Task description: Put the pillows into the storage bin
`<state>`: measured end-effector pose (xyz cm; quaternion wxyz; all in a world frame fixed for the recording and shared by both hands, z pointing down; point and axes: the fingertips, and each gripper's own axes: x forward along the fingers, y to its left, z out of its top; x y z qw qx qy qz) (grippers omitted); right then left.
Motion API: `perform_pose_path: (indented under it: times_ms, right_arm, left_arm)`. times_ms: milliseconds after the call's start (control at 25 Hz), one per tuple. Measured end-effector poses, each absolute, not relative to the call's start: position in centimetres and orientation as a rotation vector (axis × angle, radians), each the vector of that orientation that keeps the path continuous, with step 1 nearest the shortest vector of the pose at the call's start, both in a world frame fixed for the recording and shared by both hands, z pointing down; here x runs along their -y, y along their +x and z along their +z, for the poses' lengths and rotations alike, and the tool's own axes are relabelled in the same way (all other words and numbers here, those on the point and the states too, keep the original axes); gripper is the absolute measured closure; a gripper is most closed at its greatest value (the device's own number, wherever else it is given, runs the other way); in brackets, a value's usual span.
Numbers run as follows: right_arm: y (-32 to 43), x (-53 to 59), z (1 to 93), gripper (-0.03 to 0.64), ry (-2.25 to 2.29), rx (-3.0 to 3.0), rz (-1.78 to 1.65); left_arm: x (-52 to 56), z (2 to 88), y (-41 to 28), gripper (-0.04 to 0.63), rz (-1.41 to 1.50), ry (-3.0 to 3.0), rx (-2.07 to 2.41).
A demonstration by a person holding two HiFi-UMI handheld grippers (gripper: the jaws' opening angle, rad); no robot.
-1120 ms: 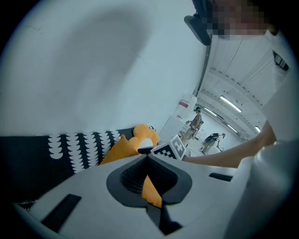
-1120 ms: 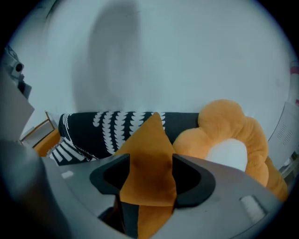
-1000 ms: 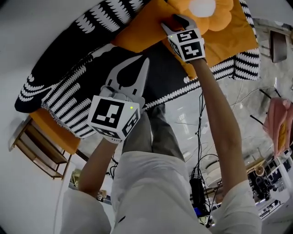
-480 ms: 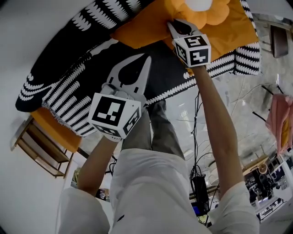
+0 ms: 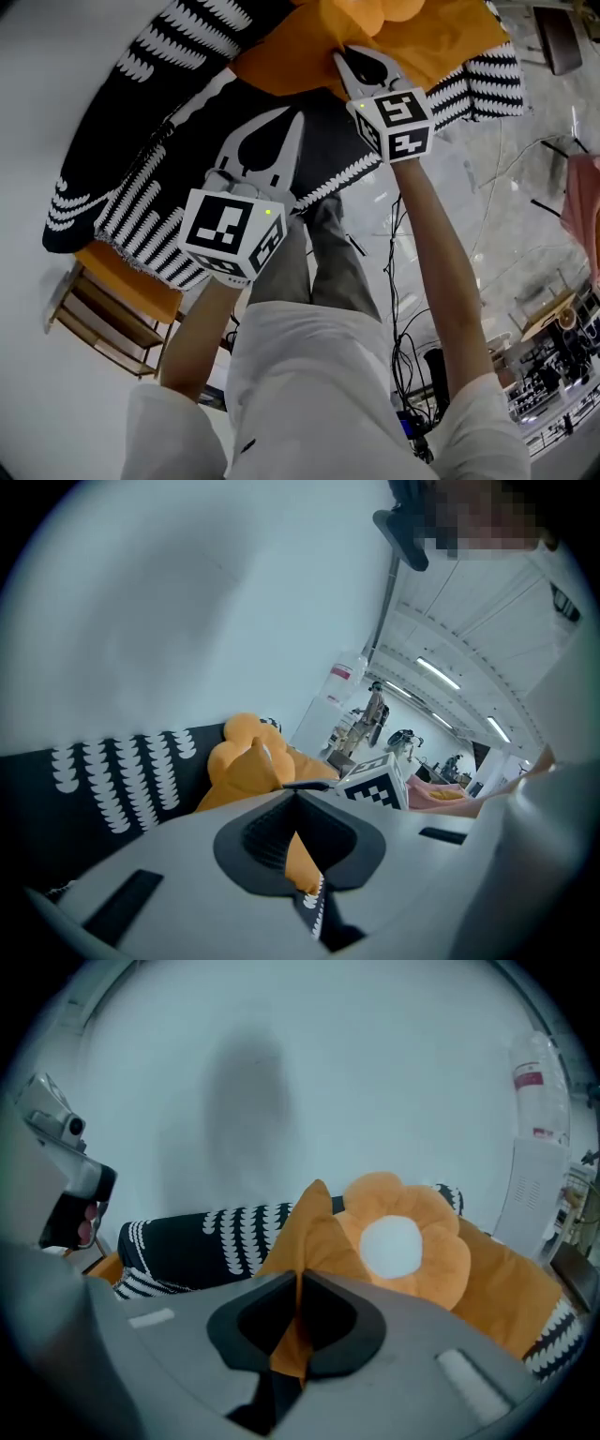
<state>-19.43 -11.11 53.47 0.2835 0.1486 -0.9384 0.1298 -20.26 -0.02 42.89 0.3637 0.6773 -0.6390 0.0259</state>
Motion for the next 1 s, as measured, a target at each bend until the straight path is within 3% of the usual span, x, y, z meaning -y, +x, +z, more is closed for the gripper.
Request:
perform_pose_path:
  times_ms: [520,1000]
  right_arm:
    - [-8.5,6.4,46.8,0.597,0.524,2.546,0.275]
    - [6.4,3.7,44.7,0.6,0.892,2.407,0.29]
  left_arm:
    - [1.1,41.6,-12.6,0.586,0.124,1.901,1.497]
    - [0.3,40.9,-5.2,0.586,0.215,2.04,1.323]
